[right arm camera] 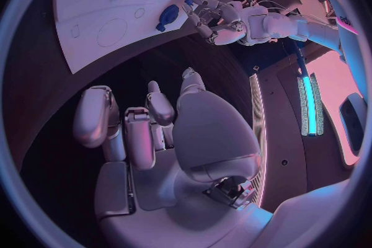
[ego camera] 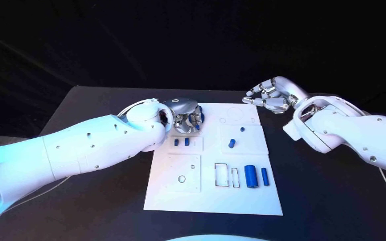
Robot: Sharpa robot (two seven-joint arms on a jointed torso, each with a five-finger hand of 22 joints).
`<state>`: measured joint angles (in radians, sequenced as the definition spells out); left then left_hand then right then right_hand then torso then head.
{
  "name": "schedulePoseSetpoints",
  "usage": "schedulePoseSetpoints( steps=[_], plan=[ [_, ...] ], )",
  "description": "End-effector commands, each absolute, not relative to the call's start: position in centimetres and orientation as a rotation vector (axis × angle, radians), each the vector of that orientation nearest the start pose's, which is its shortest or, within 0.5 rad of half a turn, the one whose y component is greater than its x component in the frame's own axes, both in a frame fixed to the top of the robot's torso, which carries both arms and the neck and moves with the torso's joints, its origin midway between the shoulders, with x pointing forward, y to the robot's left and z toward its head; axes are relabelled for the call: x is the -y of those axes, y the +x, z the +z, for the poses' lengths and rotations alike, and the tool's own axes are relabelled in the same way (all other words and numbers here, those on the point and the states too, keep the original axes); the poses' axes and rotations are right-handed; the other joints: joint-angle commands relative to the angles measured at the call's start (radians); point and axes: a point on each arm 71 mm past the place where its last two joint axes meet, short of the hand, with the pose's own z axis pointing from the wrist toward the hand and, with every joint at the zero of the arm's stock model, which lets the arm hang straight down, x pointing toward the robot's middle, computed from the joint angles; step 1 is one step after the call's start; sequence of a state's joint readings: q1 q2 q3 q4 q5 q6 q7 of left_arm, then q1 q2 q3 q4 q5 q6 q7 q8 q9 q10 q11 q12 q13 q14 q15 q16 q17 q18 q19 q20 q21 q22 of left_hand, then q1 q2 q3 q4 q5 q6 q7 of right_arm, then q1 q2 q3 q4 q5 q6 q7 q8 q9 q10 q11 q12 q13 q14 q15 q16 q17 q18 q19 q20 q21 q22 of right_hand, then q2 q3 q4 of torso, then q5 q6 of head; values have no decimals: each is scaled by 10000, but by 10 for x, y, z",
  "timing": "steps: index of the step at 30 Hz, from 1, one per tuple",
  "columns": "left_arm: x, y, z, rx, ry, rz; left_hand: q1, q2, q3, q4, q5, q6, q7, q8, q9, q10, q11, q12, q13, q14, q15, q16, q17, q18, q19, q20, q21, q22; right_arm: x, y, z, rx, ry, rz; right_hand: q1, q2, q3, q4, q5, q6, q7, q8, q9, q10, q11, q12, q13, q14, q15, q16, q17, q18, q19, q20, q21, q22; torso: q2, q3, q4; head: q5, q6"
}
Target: Assemble the parts on the task board
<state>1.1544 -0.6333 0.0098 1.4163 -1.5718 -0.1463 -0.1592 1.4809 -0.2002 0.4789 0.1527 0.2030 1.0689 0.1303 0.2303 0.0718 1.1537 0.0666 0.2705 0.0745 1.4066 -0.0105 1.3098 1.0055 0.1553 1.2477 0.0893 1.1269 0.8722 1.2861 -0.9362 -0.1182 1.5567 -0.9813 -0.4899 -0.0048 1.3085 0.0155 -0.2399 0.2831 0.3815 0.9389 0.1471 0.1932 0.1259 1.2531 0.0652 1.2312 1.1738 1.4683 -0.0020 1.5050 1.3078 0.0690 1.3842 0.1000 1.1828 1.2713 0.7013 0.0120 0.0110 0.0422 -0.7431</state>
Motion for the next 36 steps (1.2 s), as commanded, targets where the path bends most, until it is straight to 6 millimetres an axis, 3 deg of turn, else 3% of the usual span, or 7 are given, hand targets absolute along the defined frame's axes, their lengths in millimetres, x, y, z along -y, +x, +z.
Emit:
schedulePoseSetpoints(
  steps=[1,19,36],
  plan=[
    [-124,492,-196,-17476,2814,-6640,-112,-25,-12,-24,-49,104,3,-50,-8,96,-2,-42,-9,52,17,6,0,-160,22,-49,77,37,246,487,-162,-15820,2943,8140,5,78,-63,-4,7,-19,-7,36,-11,-20,-7,-20,9,702,-76,-56,1305,200,-39,-44,-31,11,4,13,22,34,20],
    [-163,491,-195,-18018,2466,-5744,-127,-98,-41,-51,-50,197,-22,-118,0,221,-25,-135,3,72,0,19,-19,-178,70,-46,145,132,248,486,-163,-15830,2969,8104,5,78,-63,-4,7,-19,-7,36,-11,-20,-7,-20,9,702,-76,-56,1305,200,-39,-44,-31,11,7,12,24,60,-7],
    [-166,493,-199,-18283,2477,-5584,-153,-116,-60,-45,-53,239,-29,-151,3,274,-31,-182,9,66,-6,6,-62,-175,66,-48,144,129,247,486,-162,-15834,2939,8134,5,78,-63,-4,7,-19,-7,36,-11,-20,-7,-20,9,702,-76,-56,1305,200,-39,-44,-31,11,10,14,13,66,-34]
  ],
)
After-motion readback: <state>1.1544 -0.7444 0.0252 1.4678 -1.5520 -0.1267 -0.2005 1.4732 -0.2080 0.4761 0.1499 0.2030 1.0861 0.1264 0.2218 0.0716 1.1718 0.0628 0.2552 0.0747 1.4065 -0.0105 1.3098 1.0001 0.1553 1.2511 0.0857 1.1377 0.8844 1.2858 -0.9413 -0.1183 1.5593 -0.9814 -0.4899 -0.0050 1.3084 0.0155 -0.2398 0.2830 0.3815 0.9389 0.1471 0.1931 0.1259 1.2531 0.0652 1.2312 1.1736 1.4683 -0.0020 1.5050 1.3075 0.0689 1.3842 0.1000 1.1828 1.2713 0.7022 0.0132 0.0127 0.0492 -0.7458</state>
